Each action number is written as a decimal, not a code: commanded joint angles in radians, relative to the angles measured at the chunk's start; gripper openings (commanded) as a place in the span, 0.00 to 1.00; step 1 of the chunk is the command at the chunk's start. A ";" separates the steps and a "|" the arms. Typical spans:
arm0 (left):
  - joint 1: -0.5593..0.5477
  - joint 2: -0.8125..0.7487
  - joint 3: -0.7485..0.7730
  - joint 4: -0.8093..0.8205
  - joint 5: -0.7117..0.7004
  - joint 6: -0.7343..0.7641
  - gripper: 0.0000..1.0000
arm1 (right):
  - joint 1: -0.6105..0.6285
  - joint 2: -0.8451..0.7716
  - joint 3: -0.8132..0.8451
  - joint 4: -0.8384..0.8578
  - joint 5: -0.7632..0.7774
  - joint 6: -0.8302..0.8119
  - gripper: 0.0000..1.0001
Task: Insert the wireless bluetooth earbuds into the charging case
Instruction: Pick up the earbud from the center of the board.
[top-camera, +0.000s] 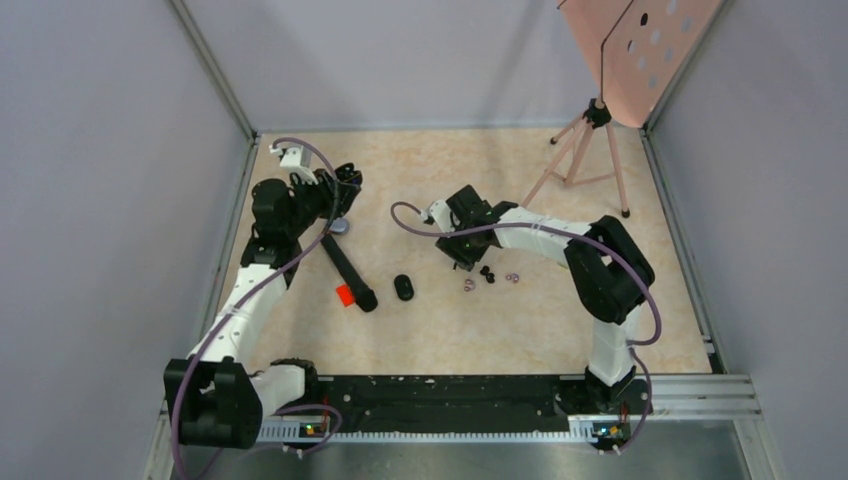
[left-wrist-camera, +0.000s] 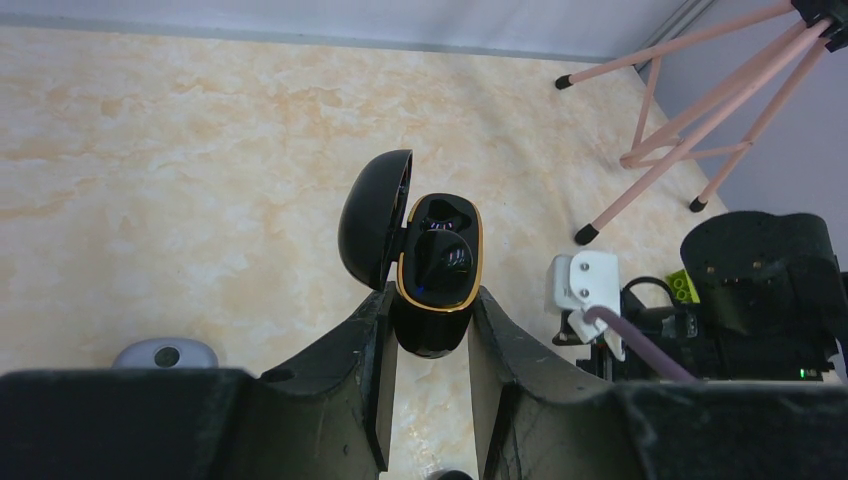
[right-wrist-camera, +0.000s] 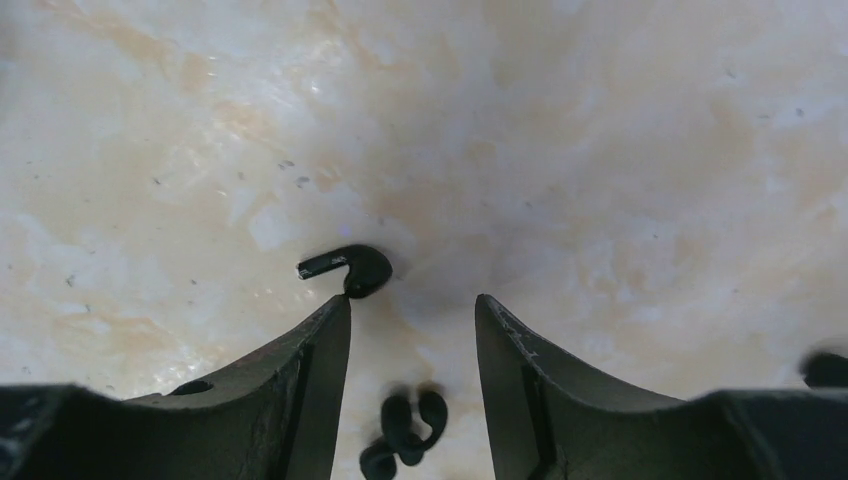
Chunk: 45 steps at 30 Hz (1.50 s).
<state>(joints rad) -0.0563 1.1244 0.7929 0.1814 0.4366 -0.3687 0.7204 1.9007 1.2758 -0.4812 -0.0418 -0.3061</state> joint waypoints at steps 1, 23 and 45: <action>0.005 -0.044 -0.009 0.051 0.005 -0.007 0.00 | -0.020 -0.027 0.042 -0.005 -0.093 -0.010 0.48; 0.009 -0.047 -0.007 0.032 0.010 0.007 0.00 | -0.136 0.057 0.129 -0.014 -0.264 0.195 0.33; 0.015 -0.050 -0.016 0.033 0.008 0.004 0.00 | -0.136 0.049 0.146 -0.037 -0.305 0.334 0.41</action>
<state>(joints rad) -0.0467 1.1019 0.7773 0.1780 0.4370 -0.3672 0.5903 1.9667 1.3766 -0.5198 -0.3344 -0.0425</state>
